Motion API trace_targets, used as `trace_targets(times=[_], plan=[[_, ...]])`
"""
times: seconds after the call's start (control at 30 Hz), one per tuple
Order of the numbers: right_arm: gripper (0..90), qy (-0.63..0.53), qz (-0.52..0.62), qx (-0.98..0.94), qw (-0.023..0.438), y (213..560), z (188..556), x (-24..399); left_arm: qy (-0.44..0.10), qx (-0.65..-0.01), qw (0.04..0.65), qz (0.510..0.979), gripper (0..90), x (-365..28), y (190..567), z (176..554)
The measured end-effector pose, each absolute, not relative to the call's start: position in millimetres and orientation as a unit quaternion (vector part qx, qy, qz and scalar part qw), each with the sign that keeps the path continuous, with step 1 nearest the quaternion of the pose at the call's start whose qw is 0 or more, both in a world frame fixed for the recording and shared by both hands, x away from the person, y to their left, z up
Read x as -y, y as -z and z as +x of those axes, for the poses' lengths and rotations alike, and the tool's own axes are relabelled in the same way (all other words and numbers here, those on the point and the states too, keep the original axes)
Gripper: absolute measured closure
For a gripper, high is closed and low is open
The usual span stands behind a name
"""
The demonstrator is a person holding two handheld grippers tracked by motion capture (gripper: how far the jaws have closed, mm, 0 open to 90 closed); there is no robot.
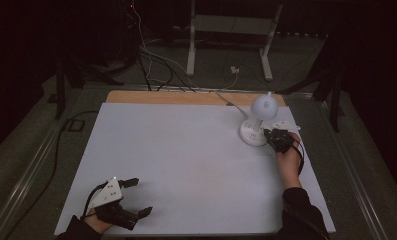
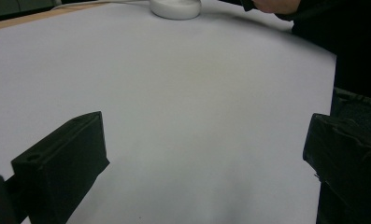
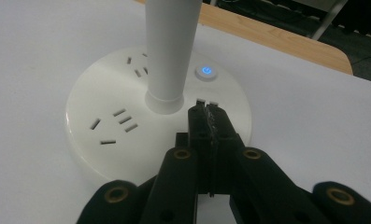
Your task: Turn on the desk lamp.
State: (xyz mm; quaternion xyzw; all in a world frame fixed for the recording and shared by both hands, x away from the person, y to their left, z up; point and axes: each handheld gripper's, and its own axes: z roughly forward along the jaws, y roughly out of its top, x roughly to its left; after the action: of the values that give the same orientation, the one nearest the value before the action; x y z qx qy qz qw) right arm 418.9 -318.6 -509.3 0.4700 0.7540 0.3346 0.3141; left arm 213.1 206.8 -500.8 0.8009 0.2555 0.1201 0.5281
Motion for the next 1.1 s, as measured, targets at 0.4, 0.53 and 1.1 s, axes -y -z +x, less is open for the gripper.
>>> trace_targets(times=[0.4, 0.53, 1.1], plan=[[89.7, -0.343, 0.475, -0.747, 0.315, 511, 417, 320, -0.121, -0.255, 0.527, 0.802, 0.3, -206, 501, 213], [89.6, -0.336, 0.473, -0.750, 0.318, 511, 417, 318, -0.121, -0.255, 0.528, 0.801, 0.3, -206, 501, 213], [71.5, -0.371, 0.488, -0.728, 0.305, 486, 406, 314, -0.123, -0.257, 0.529, 0.800, 0.3, -207, 500, 212]])
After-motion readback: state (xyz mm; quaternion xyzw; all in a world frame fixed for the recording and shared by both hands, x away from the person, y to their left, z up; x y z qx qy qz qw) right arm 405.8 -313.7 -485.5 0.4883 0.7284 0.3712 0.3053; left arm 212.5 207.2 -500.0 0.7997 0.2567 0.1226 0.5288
